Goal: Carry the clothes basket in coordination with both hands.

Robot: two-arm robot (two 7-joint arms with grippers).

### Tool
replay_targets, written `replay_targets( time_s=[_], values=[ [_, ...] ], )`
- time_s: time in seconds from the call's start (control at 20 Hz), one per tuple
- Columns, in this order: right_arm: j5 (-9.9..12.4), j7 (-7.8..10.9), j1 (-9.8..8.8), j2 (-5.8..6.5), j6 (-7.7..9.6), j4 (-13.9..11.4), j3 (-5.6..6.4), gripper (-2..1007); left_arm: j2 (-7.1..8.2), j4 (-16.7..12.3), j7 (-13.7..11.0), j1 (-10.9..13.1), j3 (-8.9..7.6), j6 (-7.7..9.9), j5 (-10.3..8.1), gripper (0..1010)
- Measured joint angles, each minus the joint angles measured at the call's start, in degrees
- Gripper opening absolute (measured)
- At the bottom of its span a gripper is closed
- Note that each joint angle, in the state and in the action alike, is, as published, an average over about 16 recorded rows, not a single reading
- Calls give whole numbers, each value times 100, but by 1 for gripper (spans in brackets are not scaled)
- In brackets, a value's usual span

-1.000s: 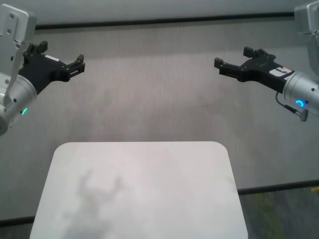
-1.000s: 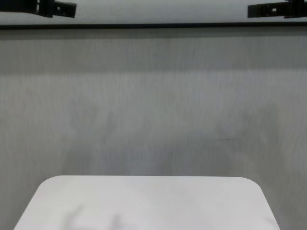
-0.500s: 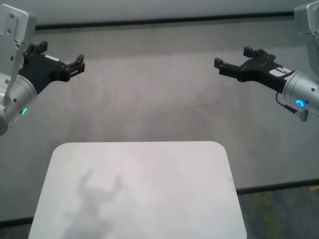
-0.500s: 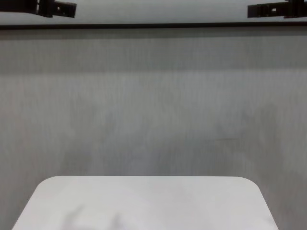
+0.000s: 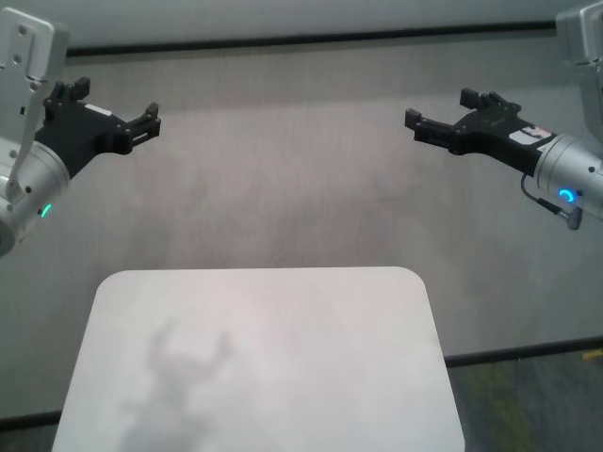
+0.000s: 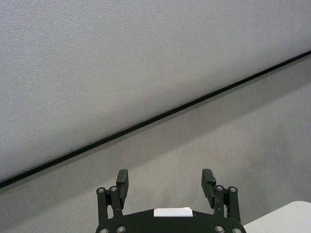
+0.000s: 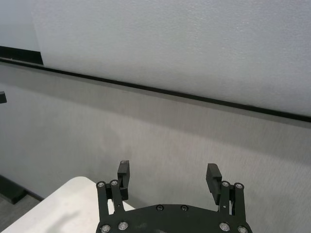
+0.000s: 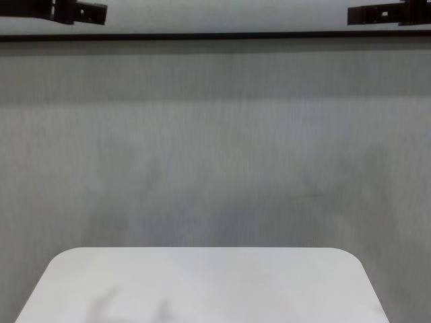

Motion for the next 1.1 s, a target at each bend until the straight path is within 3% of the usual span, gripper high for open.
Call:
replay_targets(
  time_s=[1.1],
  values=[
    [0,0,0,0,0,0,0,1005,0,0,0,0,0,0,0,1002]
  ],
)
